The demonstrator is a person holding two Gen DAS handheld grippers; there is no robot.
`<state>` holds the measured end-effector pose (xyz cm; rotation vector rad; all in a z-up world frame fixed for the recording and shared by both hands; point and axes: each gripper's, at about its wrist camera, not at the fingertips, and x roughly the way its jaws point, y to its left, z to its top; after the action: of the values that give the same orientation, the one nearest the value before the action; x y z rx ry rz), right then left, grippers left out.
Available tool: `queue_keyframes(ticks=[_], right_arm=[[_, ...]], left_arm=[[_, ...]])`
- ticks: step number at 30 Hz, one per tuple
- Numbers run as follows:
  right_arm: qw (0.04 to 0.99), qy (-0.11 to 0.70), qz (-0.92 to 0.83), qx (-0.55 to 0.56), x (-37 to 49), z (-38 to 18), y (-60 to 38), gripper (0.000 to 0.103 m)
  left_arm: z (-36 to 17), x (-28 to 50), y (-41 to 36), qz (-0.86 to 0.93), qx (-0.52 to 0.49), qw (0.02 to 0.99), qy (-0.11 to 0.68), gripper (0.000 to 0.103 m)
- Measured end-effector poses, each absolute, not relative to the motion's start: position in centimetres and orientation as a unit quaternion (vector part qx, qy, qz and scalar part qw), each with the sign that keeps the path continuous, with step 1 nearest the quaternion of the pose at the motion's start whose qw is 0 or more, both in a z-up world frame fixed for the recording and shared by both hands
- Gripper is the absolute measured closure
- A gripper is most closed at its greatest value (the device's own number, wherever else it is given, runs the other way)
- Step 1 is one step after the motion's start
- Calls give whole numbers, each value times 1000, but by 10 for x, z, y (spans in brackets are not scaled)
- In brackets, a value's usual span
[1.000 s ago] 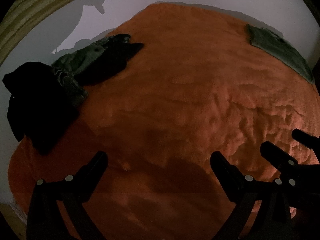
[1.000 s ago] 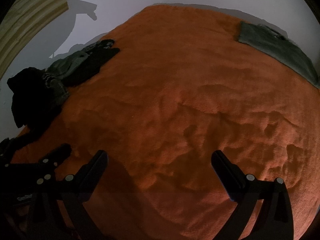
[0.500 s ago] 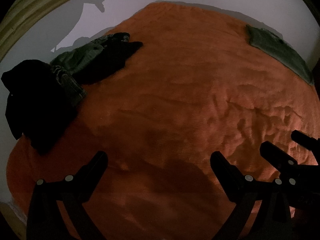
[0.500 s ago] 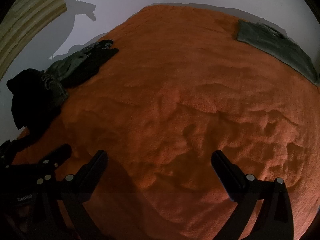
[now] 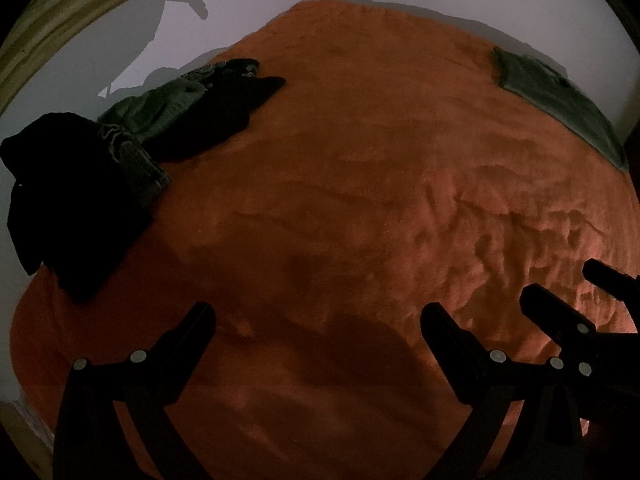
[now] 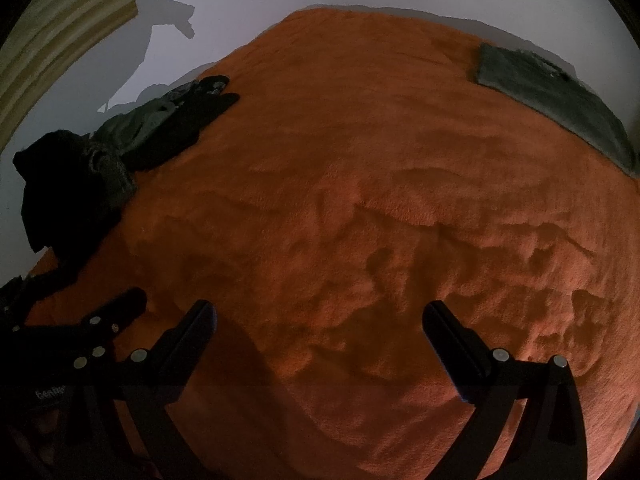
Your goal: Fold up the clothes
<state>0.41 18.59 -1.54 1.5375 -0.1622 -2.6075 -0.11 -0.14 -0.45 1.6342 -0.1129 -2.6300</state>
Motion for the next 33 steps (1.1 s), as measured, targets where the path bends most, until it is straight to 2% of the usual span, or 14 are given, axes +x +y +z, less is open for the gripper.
queue_keyframes(ticks=[9,19,33], right_arm=[[56,-55,-859,506,3,-16,186,0],[52,-56,-862,501,7,-17,185,0],[48,-53,-861,503,3,-16,184,0]], left_arm=[[-5,2,-1,-850,526,25,-30,1],[1,11,5,-866,496,30,-57,1],[-7,4,-15,-849,528,0,11,4]])
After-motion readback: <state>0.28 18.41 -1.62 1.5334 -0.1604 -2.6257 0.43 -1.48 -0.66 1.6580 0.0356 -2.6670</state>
